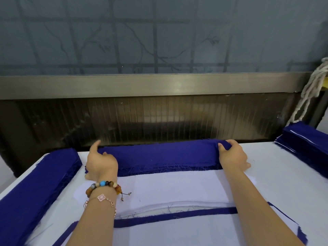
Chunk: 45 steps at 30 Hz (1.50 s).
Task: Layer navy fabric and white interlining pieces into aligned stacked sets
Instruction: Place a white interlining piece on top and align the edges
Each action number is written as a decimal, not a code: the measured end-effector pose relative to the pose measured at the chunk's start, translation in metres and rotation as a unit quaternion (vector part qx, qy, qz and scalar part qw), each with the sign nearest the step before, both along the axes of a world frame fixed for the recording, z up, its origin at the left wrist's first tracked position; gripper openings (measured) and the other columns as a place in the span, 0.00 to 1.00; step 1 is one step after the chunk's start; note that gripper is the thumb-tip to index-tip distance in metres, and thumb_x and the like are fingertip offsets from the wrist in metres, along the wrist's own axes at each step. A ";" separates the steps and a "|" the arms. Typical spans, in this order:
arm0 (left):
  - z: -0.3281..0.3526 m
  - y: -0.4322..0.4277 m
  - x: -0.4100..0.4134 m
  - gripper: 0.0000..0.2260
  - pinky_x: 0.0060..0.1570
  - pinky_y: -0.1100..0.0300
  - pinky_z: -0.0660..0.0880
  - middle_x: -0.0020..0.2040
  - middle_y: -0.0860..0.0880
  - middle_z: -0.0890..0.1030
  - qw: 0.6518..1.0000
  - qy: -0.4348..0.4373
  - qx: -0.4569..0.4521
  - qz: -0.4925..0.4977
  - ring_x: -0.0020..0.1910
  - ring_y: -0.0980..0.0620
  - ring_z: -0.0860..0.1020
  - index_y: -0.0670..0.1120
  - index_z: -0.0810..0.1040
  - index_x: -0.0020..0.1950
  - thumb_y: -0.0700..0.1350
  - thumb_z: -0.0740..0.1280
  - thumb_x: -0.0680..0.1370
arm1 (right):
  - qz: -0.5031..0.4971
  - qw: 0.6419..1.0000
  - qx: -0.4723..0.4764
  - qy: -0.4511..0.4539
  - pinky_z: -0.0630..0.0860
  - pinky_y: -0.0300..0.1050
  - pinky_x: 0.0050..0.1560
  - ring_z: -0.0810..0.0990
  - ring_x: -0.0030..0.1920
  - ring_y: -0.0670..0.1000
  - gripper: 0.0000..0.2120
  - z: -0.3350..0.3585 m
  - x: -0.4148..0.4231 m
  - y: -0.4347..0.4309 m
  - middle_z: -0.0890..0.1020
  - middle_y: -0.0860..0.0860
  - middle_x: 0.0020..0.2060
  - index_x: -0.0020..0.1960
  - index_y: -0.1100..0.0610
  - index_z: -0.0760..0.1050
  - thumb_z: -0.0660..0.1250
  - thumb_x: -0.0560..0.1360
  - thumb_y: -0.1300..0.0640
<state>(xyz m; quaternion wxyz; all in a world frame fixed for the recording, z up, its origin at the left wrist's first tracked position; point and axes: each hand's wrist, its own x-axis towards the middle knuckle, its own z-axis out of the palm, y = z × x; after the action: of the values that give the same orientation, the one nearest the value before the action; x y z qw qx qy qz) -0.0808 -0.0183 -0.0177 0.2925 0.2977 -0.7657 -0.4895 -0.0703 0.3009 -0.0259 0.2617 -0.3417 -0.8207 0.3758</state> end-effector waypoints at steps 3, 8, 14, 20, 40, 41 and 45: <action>0.002 0.003 -0.001 0.19 0.60 0.44 0.64 0.61 0.42 0.78 1.000 -0.023 0.000 0.000 0.60 0.39 0.72 0.52 0.82 0.58 0.33 0.59 0.79 | -0.002 0.998 0.014 0.061 0.64 0.54 0.59 0.75 0.56 0.59 0.10 0.002 -0.001 -0.001 0.80 0.55 0.54 0.60 0.52 0.74 0.62 0.80 0.53; 0.001 -0.001 -0.001 0.10 0.59 0.44 0.63 0.58 0.43 0.80 1.000 -0.012 -0.015 0.020 0.58 0.40 0.74 0.48 0.82 0.58 0.45 0.64 0.80 | 0.061 0.967 -0.038 0.245 0.70 0.41 0.53 0.75 0.55 0.49 0.13 0.005 0.004 -0.005 0.80 0.52 0.57 0.61 0.56 0.76 0.57 0.80 0.63; 0.000 0.000 -0.003 0.11 0.61 0.45 0.64 0.58 0.41 0.80 0.999 -0.005 -0.049 0.006 0.59 0.39 0.74 0.48 0.81 0.60 0.42 0.64 0.81 | 0.043 0.995 -0.042 0.075 0.73 0.49 0.51 0.78 0.56 0.60 0.16 -0.002 -0.004 -0.001 0.80 0.59 0.55 0.61 0.64 0.73 0.65 0.79 0.54; -0.005 0.000 -0.010 0.18 0.62 0.44 0.63 0.61 0.39 0.78 0.995 -0.053 -0.086 -0.020 0.60 0.37 0.72 0.48 0.79 0.64 0.33 0.61 0.79 | 0.069 0.995 0.044 0.051 0.70 0.46 0.46 0.79 0.51 0.59 0.11 -0.006 -0.005 0.000 0.81 0.58 0.51 0.58 0.62 0.75 0.63 0.79 0.57; 0.046 -0.029 0.007 0.17 0.67 0.49 0.69 0.67 0.37 0.74 0.975 -0.017 -0.111 -0.194 0.65 0.38 0.72 0.38 0.74 0.69 0.33 0.61 0.79 | 0.136 0.924 0.333 -0.132 0.69 0.46 0.54 0.78 0.55 0.54 0.16 0.026 0.029 0.011 0.81 0.50 0.54 0.64 0.49 0.72 0.56 0.80 0.59; 0.052 -0.029 0.011 0.17 0.66 0.49 0.70 0.67 0.38 0.74 0.978 -0.010 -0.080 -0.191 0.65 0.39 0.73 0.39 0.74 0.68 0.35 0.62 0.79 | 0.135 0.936 0.299 -0.125 0.70 0.46 0.54 0.78 0.54 0.54 0.15 0.029 0.033 0.012 0.81 0.51 0.53 0.63 0.50 0.73 0.55 0.80 0.59; 0.064 -0.028 0.031 0.16 0.52 0.54 0.75 0.64 0.39 0.77 0.979 0.013 -0.076 -0.190 0.44 0.51 0.77 0.40 0.75 0.68 0.36 0.64 0.79 | 0.144 0.979 0.122 -0.073 0.74 0.49 0.53 0.79 0.54 0.59 0.15 0.037 0.053 0.015 0.80 0.58 0.55 0.64 0.57 0.74 0.54 0.82 0.57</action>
<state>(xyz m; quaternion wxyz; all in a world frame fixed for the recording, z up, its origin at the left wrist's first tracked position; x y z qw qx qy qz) -0.0499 -0.0460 0.0460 0.2262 0.1171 -0.8394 -0.4802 -0.0169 0.3161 0.0110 0.1837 -0.2115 -0.9181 0.2804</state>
